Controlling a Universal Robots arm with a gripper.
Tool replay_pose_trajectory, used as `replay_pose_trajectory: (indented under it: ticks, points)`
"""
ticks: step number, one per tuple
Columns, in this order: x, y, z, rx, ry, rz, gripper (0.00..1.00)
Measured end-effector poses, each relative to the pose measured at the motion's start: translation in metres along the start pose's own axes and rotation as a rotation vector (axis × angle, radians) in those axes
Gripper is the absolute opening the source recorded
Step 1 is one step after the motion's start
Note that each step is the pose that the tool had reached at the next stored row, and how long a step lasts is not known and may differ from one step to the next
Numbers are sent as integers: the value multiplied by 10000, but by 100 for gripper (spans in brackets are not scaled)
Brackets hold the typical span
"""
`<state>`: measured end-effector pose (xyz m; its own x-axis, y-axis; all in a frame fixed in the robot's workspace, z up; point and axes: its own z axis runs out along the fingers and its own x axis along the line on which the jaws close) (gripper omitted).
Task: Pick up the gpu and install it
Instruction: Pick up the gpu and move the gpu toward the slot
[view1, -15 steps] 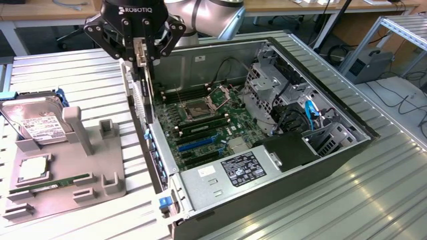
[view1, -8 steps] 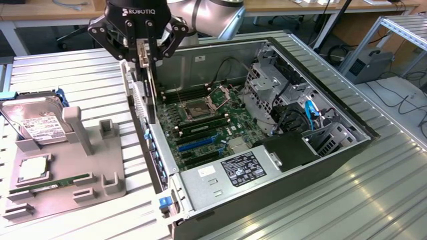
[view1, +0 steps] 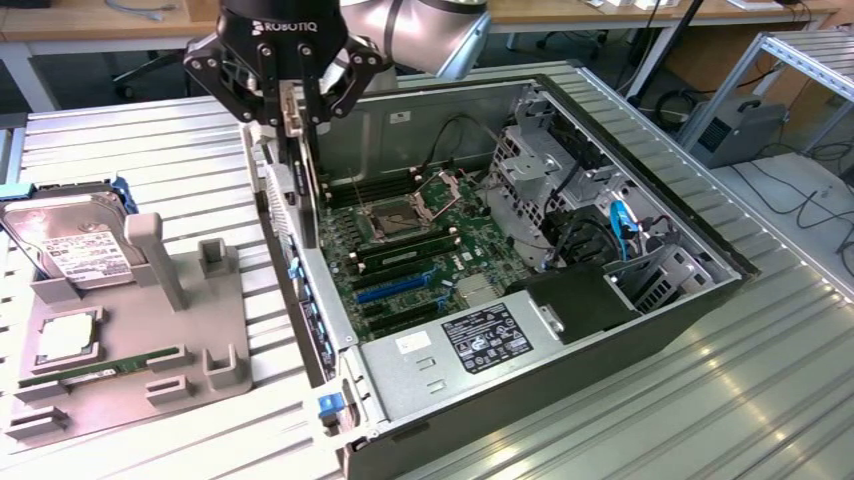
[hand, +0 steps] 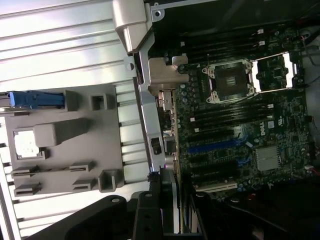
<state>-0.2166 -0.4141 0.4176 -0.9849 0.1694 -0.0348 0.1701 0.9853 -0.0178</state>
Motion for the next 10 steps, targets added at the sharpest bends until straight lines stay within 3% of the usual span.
replay_pose_trajectory:
  ticks: [10]
  points:
    - [-54, 10, 32, 0, 0, 0, 28]
